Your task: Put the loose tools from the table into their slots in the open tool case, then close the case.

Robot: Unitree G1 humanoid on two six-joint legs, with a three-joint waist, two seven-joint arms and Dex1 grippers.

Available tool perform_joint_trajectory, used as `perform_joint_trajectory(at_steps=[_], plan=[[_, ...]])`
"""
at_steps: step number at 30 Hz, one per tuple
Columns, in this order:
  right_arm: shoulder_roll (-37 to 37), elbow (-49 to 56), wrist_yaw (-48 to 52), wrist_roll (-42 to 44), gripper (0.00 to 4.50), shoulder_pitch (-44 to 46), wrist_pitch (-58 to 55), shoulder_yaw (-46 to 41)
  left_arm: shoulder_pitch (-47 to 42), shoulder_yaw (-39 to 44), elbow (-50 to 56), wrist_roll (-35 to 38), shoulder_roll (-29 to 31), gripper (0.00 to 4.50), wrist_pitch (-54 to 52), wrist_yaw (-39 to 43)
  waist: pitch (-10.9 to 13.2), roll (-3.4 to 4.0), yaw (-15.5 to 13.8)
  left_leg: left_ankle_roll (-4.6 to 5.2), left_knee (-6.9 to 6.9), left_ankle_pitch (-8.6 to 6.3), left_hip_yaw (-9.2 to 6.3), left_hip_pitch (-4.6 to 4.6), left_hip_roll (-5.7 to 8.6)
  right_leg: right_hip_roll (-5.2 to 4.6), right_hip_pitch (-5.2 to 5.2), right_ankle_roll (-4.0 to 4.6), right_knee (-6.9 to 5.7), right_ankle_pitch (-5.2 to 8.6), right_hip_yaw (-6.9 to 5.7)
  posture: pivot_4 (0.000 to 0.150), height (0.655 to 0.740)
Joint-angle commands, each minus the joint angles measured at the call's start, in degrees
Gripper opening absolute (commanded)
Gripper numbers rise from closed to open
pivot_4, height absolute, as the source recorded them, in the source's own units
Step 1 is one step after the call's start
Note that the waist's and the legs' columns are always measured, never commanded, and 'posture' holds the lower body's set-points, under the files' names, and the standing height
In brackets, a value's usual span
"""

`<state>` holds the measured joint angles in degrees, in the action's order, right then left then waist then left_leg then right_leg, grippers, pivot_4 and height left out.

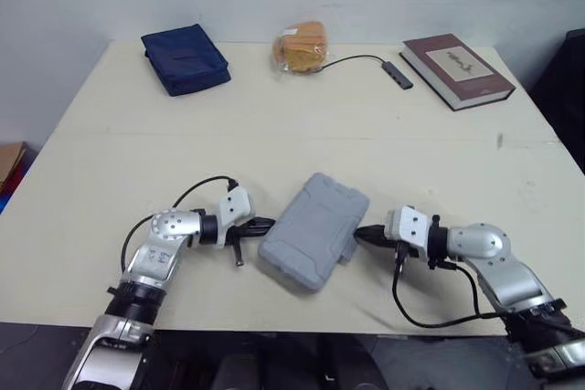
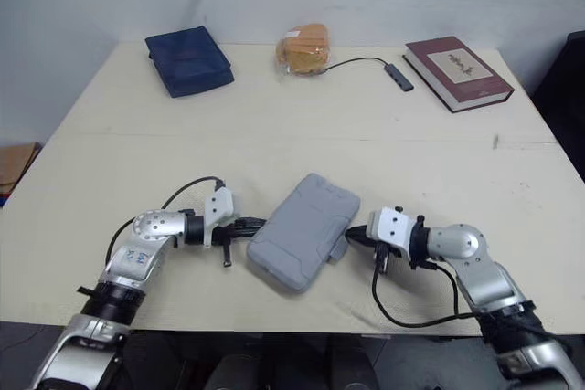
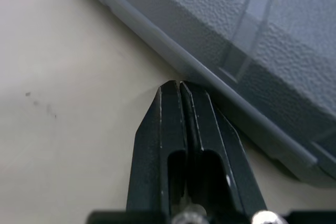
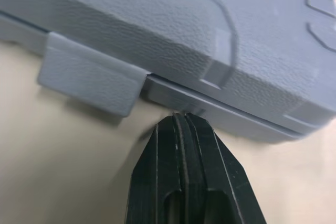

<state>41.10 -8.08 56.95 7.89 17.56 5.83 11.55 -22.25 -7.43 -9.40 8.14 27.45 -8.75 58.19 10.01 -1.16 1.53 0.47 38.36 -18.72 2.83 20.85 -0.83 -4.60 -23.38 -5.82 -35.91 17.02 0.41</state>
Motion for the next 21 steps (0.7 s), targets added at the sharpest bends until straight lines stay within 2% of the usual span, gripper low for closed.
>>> perform_joint_trajectory(at_steps=[1,4,6,10,13,19,21], plan=[[-0.48,-5.90,-0.48,-3.18,0.00,0.62,0.04,0.38,2.02,1.63,6.08,2.21,-0.03,0.04,-2.39,-2.17,0.00,0.00,0.00,0.00,-0.01,0.00,-0.01,0.00,0.00,-0.02,0.02,0.00,0.01,0.00,0.00,0.150,0.7400],[0.50,-6.43,-0.01,-2.84,0.00,-0.27,0.54,-0.59,2.14,2.81,4.45,0.00,0.48,0.04,-1.10,-6.09,-0.01,-0.01,-0.06,0.00,-0.04,0.00,-0.03,-0.02,0.01,-0.04,0.04,0.00,0.03,0.00,-0.02,0.150,0.7400],[1.23,-5.39,-0.44,-1.47,0.00,-1.70,0.34,-2.61,1.00,3.76,3.56,0.64,1.27,0.04,0.73,-5.80,-0.01,-0.01,-0.20,0.00,-0.05,0.00,-0.06,-0.01,0.01,-0.05,0.04,0.01,0.03,0.00,-0.04,0.150,0.7400],[2.35,-0.70,-0.53,2.94,0.00,-6.77,3.22,-8.97,-2.66,5.87,7.20,7.95,0.90,0.04,-0.77,-1.25,-0.02,-0.01,-1.51,-0.02,-0.03,0.01,-0.13,0.11,0.05,-0.10,0.02,0.01,0.11,0.00,-0.12,0.150,0.7400],[3.37,4.00,0.53,6.21,0.00,-11.92,4.16,-12.99,-5.24,4.02,11.33,12.03,0.59,0.04,-3.52,3.31,0.00,0.01,-2.15,-0.24,-0.01,0.13,-0.25,0.34,0.09,-0.14,-0.02,0.00,0.23,-0.01,-0.25,0.150,0.7400],[2.61,18.59,0.06,11.31,0.00,-20.00,-2.01,-14.55,-12.03,-4.94,9.81,7.66,-4.08,0.04,-4.83,3.72,0.00,0.11,-1.85,-0.18,-0.03,0.08,-0.11,0.31,0.10,0.08,-0.03,-0.05,0.27,-0.03,-0.20,0.150,0.7400],[1.10,21.64,-1.49,10.66,0.00,-20.74,-4.03,-12.78,-14.19,-9.10,5.83,3.22,-5.91,0.04,-3.58,2.55,0.00,0.11,-1.44,-0.06,-0.05,0.03,-0.03,0.21,0.08,0.14,-0.02,-0.06,0.21,-0.03,-0.20,0.150,0.7400]])
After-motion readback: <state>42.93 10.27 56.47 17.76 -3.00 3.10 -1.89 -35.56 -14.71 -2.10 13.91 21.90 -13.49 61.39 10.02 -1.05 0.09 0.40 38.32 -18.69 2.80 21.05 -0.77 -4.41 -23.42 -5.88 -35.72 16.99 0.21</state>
